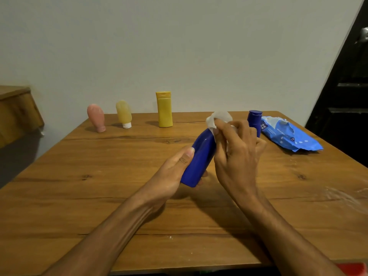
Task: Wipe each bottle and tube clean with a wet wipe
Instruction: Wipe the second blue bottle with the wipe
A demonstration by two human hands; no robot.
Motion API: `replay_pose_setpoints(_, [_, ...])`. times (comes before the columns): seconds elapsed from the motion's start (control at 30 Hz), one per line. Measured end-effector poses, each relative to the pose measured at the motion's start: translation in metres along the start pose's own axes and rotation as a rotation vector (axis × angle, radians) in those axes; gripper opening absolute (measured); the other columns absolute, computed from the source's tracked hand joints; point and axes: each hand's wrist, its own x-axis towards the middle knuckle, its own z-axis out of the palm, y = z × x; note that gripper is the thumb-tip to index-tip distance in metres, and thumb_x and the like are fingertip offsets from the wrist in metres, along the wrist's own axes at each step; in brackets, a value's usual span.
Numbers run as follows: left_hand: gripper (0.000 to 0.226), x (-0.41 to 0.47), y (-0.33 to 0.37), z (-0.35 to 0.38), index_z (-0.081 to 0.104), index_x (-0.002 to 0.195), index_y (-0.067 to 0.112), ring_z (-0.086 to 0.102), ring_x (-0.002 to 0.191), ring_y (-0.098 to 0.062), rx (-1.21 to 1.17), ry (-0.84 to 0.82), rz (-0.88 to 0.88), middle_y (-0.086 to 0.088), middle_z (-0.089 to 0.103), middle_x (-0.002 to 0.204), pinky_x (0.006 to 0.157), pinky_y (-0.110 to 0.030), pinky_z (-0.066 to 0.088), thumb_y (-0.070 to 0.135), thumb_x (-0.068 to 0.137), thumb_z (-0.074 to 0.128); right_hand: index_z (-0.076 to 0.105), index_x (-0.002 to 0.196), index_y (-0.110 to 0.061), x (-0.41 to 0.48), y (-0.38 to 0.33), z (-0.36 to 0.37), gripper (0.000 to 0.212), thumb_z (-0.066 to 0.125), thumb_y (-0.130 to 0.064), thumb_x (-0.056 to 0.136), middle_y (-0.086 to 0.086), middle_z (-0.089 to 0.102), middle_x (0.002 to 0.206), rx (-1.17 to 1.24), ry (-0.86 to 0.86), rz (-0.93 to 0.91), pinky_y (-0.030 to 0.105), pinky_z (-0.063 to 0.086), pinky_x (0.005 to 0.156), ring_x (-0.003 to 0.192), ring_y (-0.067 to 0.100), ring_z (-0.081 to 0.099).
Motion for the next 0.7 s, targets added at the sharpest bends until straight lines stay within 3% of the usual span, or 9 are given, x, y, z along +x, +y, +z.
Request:
replay_pose_setpoints(0.1, [0.044,-0.0005,0.0006,0.0035,0.054,0.125,0.028,0.069,0.089,-0.012,0.027,-0.019,0.018,-0.007,0.069,0.109,0.081,-0.032,0.058,0.051,0.092,0.038,0.056,0.117,-0.028,0.0010,-0.0015,-0.0004,0.026,0.050,-0.023,0.092,-0.002,0.050,0.106,-0.001,0.030,0.073,0.034,0.026,0.078,0.093,0.010,0.040])
replay_pose_setpoints(0.23, [0.045,-0.0004,-0.0012,0.0007,0.055,0.125,0.027,0.068,0.084,-0.010,0.022,0.024,0.001,-0.005,0.070,0.106,0.074,-0.023,0.056,0.052,0.093,0.038,0.060,0.109,-0.024,-0.0055,-0.0079,0.0005,0.023,0.047,-0.027,0.090,-0.001,0.052,0.105,-0.026,-0.067,-0.032,0.032,0.024,0.077,0.092,0.013,0.044])
replay_pose_setpoints(0.43, [0.047,-0.0003,0.0041,0.0011,0.054,0.125,0.028,0.068,0.086,-0.012,0.068,-0.016,0.014,-0.007,0.070,0.105,0.078,-0.030,0.057,0.054,0.090,0.038,0.060,0.113,-0.026,0.0031,0.0008,-0.0022,0.023,0.047,-0.024,0.093,-0.008,0.048,0.100,0.011,0.037,0.116,0.033,0.023,0.079,0.091,0.009,0.041])
replay_pose_setpoints(0.6, [0.038,-0.0008,0.0047,-0.0007,0.060,0.115,0.027,0.071,0.089,-0.018,-0.231,0.010,-0.063,0.000,0.075,0.098,0.079,-0.035,0.057,0.048,0.087,0.045,0.064,0.107,-0.023,-0.0058,-0.0078,0.0035,0.025,0.047,-0.027,0.090,-0.013,0.046,0.103,0.238,-0.013,0.015,0.030,0.027,0.080,0.095,0.008,0.044])
replay_pose_setpoints(0.7, [0.045,-0.0015,0.0050,0.0004,0.056,0.125,0.018,0.068,0.088,-0.027,-0.369,-0.056,-0.108,-0.015,0.073,0.101,0.079,-0.042,0.055,0.045,0.090,0.048,0.061,0.105,-0.028,-0.0009,0.0014,0.0052,0.018,0.051,-0.022,0.092,-0.019,0.045,0.102,0.337,0.045,0.084,0.046,0.040,0.081,0.096,0.012,0.049])
